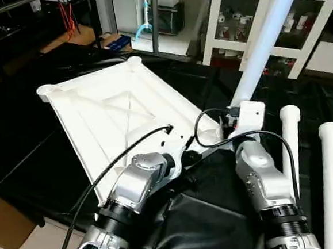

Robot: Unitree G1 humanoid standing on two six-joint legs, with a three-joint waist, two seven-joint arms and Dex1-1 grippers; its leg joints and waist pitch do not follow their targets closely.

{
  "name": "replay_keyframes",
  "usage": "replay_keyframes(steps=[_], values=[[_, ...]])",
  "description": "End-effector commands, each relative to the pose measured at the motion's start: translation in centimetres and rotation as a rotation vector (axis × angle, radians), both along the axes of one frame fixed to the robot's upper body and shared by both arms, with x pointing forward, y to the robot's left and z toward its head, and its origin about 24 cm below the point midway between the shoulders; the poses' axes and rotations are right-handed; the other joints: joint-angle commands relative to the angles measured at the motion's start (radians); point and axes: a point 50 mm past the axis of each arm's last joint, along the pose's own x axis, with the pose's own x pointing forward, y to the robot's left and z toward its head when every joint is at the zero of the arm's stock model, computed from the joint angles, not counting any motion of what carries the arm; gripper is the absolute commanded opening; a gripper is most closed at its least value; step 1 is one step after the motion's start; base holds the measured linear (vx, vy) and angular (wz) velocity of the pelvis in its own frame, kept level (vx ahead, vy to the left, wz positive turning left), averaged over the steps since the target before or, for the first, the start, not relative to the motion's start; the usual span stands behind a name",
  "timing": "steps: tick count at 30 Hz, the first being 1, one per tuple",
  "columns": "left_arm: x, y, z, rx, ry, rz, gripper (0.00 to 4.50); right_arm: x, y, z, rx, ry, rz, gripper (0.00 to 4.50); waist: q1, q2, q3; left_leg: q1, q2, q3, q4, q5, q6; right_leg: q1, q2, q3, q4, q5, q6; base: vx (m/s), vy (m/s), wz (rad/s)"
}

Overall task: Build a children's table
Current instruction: Rotate leg to tighten

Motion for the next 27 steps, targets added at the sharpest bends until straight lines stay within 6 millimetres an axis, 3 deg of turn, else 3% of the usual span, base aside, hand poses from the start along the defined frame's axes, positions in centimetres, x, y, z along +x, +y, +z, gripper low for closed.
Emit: replay_keyframes(steps=[1, 2, 3, 5, 6, 7, 8, 9, 10, 11, 13, 14, 15, 17, 18, 21, 25, 27], values=[[2.0, 2.4, 2.1, -0.02, -0.118, 0.145, 0.0, -1.3, 1.6, -1.9, 0.077, 0.089, 0.13, 2.66, 0.0, 0.006, -0.046, 0.009, 0.047, -0.035, -0.094, -0.374, -0.008, 0.021, -0.045, 0.034, -0.078, -0.366, -0.109, 0.0, 0.0, 0.0], [1.9, 2.6, 2.0, -0.016, -0.114, 0.119, 0.0, -1.5, 1.6, -1.6, 0.066, 0.075, 0.171, 2.78, -0.004, 0.001, -0.047, 0.003, 0.046, -0.035, -0.093, -0.362, -0.004, 0.026, -0.045, 0.034, -0.077, -0.351, -0.114, 0.0, 0.0, 0.0], [1.7, 2.8, 1.9, -0.011, -0.114, 0.085, 0.0, -1.6, 1.6, -1.4, 0.069, 0.062, 0.205, 2.78, -0.014, -0.002, -0.052, -0.021, 0.047, -0.043, -0.096, -0.297, 0.006, 0.046, -0.048, 0.03, -0.065, -0.309, -0.122, 0.0, 0.0, 0.0], [1.4, 3.2, 1.8, -0.002, -0.128, 0.039, 0.0, -1.7, 1.2, -0.8, 0.035, 0.041, 0.288, 2.99, -0.013, 0.0, -0.057, -0.013, 0.048, -0.041, -0.089, -0.272, 0.014, 0.041, -0.049, 0.03, -0.064, -0.276, -0.14, 0.0, 0.0, 0.0], [1.4, 3.3, 1.7, 0.0, -0.129, 0.027, 0.0, -1.8, 1.1, -0.6, 0.028, 0.035, 0.31, 3.09, -0.01, 0.003, -0.065, -0.005, 0.048, -0.032, -0.074, -0.176, 0.043, 0.038, -0.049, 0.033, -0.049, -0.133, -0.196, 0.053, -0.024, 0.04], [0.8, 3.9, 1.4, 0.017, -0.115, -0.055, 0.0, -2.4, 0.7, 0.2, -0.03, 0.001, 0.488, 3.09, -0.006, 0.004, -0.065, -0.003, 0.047, -0.03, -0.07, -0.143, 0.062, 0.038, -0.047, 0.032, -0.045, -0.083, -0.213, 0.059, -0.016, 0.04], [0.8, 3.9, 1.4, 0.017, -0.115, -0.055, 0.0, -2.4, 0.7, 0.2, -0.03, 0.001, 0.488, 3.09, -0.002, 0.003, -0.065, -0.006, 0.049, -0.031, -0.069, -0.111, 0.082, 0.044, -0.046, 0.03, -0.038, -0.041, -0.224, 0.059, -0.016, 0.04], [0.5, 4.3, 1.2, 0.026, -0.101, -0.089, 0.0, -2.8, 0.3, 0.6, -0.062, -0.012, 0.571, 3.09, 0.012, 0.007, -0.061, -0.003, 0.053, -0.025, -0.066, -0.069, 0.118, 0.04, -0.048, 0.031, -0.032, 0.012, -0.251, 0.0, 0.0, 0.0], [0.1, 4.7, 1.0, 0.032, -0.076, -0.132, 0.0, -3.2, -0.3, 0.8, -0.107, -0.016, 0.651, 3.09, 0.014, 0.007, -0.061, -0.001, 0.053, -0.024, -0.065, -0.066, 0.126, 0.04, -0.048, 0.031, -0.03, 0.015, -0.259, 0.0, 0.0, 0.0], [-0.3, 5.2, 0.8, 0.041, -0.051, -0.165, 0.0, -3.5, -1.1, 1.0, -0.153, -0.015, 0.714, 3.09, 0.021, 0.016, -0.062, 0.002, 0.055, -0.025, -0.065, -0.061, 0.132, 0.043, -0.047, 0.031, -0.027, 0.018, -0.268, 0.0, 0.0, 0.0], [-0.5, 5.5, 0.7, 0.05, -0.045, -0.196, 0.0, -3.6, -1.8, 1.2, -0.205, -0.021, 0.749, 3.09, 0.028, 0.013, -0.058, 0.005, 0.058, -0.021, -0.066, -0.076, 0.128, 0.04, -0.048, 0.033, -0.03, -0.001, -0.278, 0.0, 0.0, 0.0], [-0.5, 5.5, 0.7, 0.05, -0.045, -0.196, 0.0, -3.6, -1.8, 1.2, -0.205, -0.021, 0.749, 3.09, 0.03, 0.011, -0.056, 0.007, 0.058, -0.02, -0.068, -0.102, 0.114, 0.039, -0.047, 0.033, -0.034, -0.032, -0.281, 0.0, 0.0, 0.0], [-1.0, 5.9, 0.5, 0.065, -0.029, -0.261, 0.0, -3.4, -3.1, 1.7, -0.223, -0.032, 0.77, 3.09, 0.031, 0.011, -0.054, 0.008, 0.058, -0.021, -0.072, -0.14, 0.097, 0.037, -0.047, 0.033, -0.037, -0.078, -0.278, 0.0, 0.0, 0.0], [-1.3, 6.2, 0.5, 0.072, -0.025, -0.301, 0.0, -3.3, -3.7, 2.0, -0.236, -0.042, 0.78, 3.09, 0.032, 0.009, -0.052, 0.008, 0.061, -0.023, -0.076, -0.179, 0.08, 0.039, -0.049, 0.033, -0.041, -0.13, -0.267, 0.0, 0.0, 0.0], [-1.6, 6.3, 0.4, 0.077, -0.022, -0.338, 0.0, -3.3, -4.3, 2.3, -0.245, -0.051, 0.788, 3.09, 0.03, 0.009, -0.047, 0.014, 0.06, -0.021, -0.078, -0.227, 0.056, 0.031, -0.048, 0.034, -0.05, -0.192, -0.25, 0.0, 0.0, 0.0], [-2.2, 6.7, 0.5, 0.071, -0.001, -0.412, 0.0, -3.6, -5.1, 2.6, -0.28, -0.017, 0.867, 3.09, 0.032, 0.007, -0.042, 0.021, 0.061, -0.022, -0.084, -0.289, 0.025, 0.029, -0.049, 0.036, -0.059, -0.286, -0.225, 0.0, 0.0, 0.0], [-3.1, 6.9, 0.6, 0.061, 0.044, -0.503, 0.0, -4.2, -5.8, 2.6, -0.318, 0.049, 0.981, 3.09, 0.037, 0.005, -0.043, 0.025, 0.062, -0.024, -0.086, -0.311, 0.012, 0.029, -0.049, 0.038, -0.059, -0.306, -0.211, 0.0, 0.0, 0.0], [-3.3, 6.9, 0.8, 0.05, 0.046, -0.529, 0.0, -4.4, -5.9, 2.9, -0.303, 0.055, 1.015, 3.09, 0.037, 0.005, -0.044, 0.02, 0.06, -0.024, -0.085, -0.287, 0.02, 0.031, -0.049, 0.04, -0.057, -0.28, -0.217, 0.0, 0.0, 0.0]])
